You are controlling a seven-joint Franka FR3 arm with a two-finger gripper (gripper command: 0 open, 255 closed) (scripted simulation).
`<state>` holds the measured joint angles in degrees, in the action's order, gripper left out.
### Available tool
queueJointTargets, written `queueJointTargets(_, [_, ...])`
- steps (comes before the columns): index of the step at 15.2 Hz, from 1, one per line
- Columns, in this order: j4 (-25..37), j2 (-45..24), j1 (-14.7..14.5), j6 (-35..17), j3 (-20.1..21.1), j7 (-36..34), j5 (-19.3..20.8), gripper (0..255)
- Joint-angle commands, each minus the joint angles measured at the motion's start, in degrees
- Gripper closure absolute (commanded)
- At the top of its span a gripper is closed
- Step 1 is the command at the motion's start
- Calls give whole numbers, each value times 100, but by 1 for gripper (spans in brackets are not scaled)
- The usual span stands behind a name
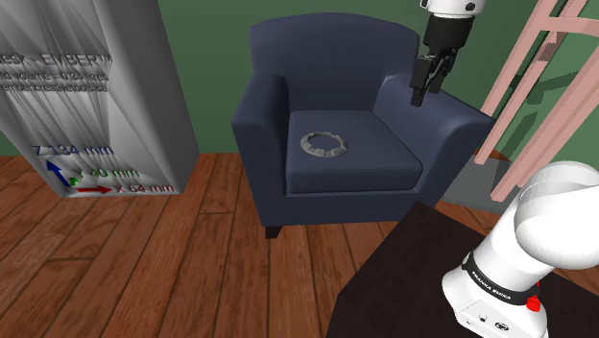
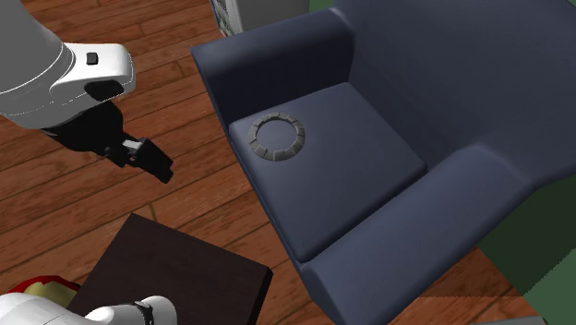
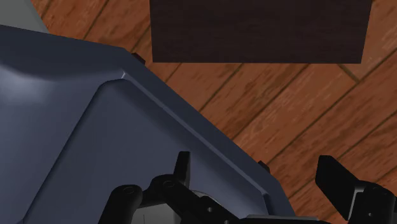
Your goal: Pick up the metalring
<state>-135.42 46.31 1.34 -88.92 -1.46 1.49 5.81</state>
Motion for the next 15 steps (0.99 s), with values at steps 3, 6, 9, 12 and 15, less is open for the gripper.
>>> queueJointTargets(3, [-132,-246,-5,-435,-50,-9,-11,0])
queueJointTargets(6, [-266,-673,-14,-1083,-123,-15,-34,0])
queueJointTargets(9, [-323,-1164,-28,-1716,-193,-9,-66,0])
queueJointTargets(12, [-301,-1708,-50,-2325,-262,9,-113,0])
queueJointTargets(15, [-201,-2296,-77,-2897,-326,45,-183,0])
